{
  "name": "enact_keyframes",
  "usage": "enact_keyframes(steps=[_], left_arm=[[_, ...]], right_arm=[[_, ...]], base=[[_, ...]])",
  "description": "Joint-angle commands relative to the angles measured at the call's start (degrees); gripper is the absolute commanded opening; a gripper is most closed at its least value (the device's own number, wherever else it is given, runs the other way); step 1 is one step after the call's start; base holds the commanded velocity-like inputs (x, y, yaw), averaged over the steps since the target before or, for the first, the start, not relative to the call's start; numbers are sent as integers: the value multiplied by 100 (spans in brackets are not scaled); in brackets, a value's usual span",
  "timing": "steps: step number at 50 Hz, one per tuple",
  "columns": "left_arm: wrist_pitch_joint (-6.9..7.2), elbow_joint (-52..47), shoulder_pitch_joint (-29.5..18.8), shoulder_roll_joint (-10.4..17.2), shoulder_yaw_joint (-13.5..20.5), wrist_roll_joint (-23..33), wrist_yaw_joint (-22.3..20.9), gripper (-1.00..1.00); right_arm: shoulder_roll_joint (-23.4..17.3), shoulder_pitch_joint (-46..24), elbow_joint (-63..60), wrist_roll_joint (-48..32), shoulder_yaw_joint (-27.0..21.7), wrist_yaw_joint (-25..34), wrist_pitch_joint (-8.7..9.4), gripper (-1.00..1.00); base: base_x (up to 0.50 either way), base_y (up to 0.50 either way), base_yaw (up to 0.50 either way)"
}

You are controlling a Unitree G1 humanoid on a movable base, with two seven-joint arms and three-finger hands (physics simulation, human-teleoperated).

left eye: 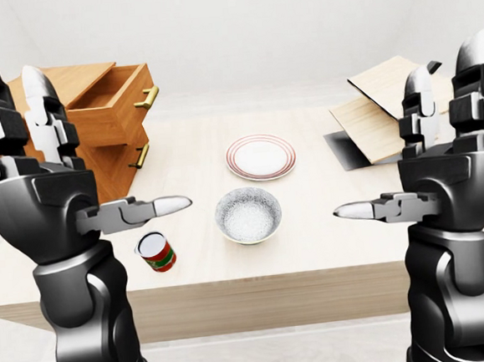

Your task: Close the top drawer of the cabinet.

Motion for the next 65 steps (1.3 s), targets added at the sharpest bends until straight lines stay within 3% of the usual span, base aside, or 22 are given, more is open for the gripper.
enact_keyframes(steps=[1,19,65], left_arm=[[0,-243,-174,140,90,-36,83,100],[0,-376,-182,115,174,-329,61,100],[0,-436,-308,279,157,-278,37,100]], right_arm=[[8,-88,-495,122,-47,29,0,100],[2,-52,-540,-53,14,41,0,100],[7,93,-334,-381,25,287,0,100]], base=[[0,0,0],[0,1,0],[0,50,0]])
